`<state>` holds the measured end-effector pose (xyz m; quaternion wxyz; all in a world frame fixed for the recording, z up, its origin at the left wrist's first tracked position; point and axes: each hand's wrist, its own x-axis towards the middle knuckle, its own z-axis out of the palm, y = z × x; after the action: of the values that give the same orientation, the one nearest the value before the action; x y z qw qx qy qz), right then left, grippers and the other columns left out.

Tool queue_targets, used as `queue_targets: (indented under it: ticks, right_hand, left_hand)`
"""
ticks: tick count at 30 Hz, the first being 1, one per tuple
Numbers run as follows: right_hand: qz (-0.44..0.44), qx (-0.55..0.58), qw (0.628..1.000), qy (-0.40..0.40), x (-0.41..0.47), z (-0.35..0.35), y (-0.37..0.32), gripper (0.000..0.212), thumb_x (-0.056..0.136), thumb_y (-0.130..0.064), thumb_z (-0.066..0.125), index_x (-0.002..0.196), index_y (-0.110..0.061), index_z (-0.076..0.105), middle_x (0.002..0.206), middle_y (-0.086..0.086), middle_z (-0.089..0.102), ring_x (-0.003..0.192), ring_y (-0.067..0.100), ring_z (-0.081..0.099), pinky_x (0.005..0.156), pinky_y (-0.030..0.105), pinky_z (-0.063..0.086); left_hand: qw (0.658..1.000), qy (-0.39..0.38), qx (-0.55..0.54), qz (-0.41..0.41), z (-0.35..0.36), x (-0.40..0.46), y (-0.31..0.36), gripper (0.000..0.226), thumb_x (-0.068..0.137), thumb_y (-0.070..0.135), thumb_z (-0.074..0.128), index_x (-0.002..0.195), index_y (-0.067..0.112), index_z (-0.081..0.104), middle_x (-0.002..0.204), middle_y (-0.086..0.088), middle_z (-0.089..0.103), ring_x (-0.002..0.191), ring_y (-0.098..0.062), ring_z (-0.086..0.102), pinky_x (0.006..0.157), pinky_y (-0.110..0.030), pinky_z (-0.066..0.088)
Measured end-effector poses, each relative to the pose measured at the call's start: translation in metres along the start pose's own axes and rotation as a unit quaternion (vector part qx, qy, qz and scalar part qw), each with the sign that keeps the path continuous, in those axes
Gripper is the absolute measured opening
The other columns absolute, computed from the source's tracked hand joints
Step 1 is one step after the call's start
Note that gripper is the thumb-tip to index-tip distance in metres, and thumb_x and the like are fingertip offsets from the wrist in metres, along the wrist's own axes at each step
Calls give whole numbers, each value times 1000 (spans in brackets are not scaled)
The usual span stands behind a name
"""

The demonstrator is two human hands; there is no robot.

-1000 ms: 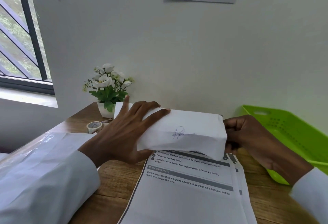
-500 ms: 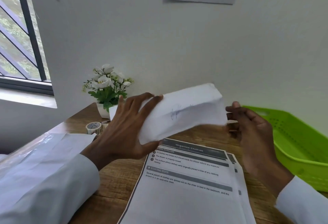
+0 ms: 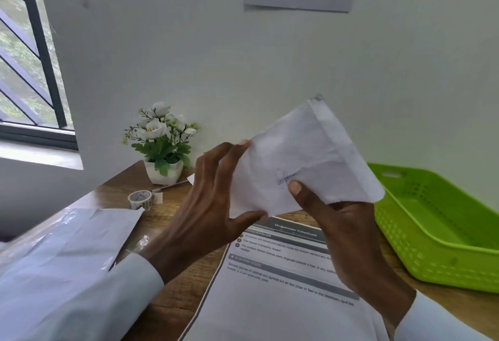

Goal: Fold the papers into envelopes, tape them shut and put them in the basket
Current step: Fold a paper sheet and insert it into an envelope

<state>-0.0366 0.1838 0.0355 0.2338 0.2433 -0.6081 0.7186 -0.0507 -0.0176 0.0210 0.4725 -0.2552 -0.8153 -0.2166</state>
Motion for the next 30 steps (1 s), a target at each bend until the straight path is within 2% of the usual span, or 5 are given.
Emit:
queue_targets:
  ticks: [7, 11, 17, 21, 30]
  right_hand:
    - [-139, -57, 988, -43, 15, -14, -9, 38, 74, -8, 78, 87, -43, 77, 80, -27, 74, 77, -8, 70, 67, 7, 52]
    - [-195, -87, 964, -158, 19, -25, -1, 24, 87, -24, 72, 109, -15, 75, 110, 7, 76, 112, 27, 68, 95, 49, 53]
    - [-137, -186, 958, -172, 25, -31, 6, 24, 76, -10, 77, 96, -24, 76, 102, -4, 77, 102, 13, 71, 87, 32, 56]
    - [-102, -146, 973, -149, 27, -34, 4, 17, 77, -13, 80, 91, -22, 78, 91, -7, 76, 84, 9, 71, 73, 13, 51]
    - [-95, -127, 986, -59, 27, -34, 2, 22, 78, -30, 79, 95, -17, 76, 85, 2, 76, 75, 23, 70, 68, 31, 58]
  left_hand:
    - [996, 57, -64, -12, -9, 4, 8, 65, 84, 37, 67, 138, 16, 37, 124, -1, 53, 110, -8, 52, 81, -32, 56]
    - [987, 126, -58, 76, -15, 6, 13, 35, 86, 24, 69, 116, 14, 55, 111, 0, 60, 94, -23, 65, 67, -42, 57]
    - [987, 82, -132, 44, -9, 2, 20, 11, 81, -2, 74, 91, 1, 73, 89, -6, 71, 79, 8, 56, 66, -3, 39]
    - [984, 82, -156, -13, -10, 4, 19, 8, 83, 4, 76, 91, 5, 75, 85, -1, 73, 66, -6, 62, 52, -13, 43]
    - [956, 141, -249, -72, -11, 3, 21, 60, 77, 18, 79, 116, 45, 43, 79, 1, 68, 57, -15, 68, 46, -37, 53]
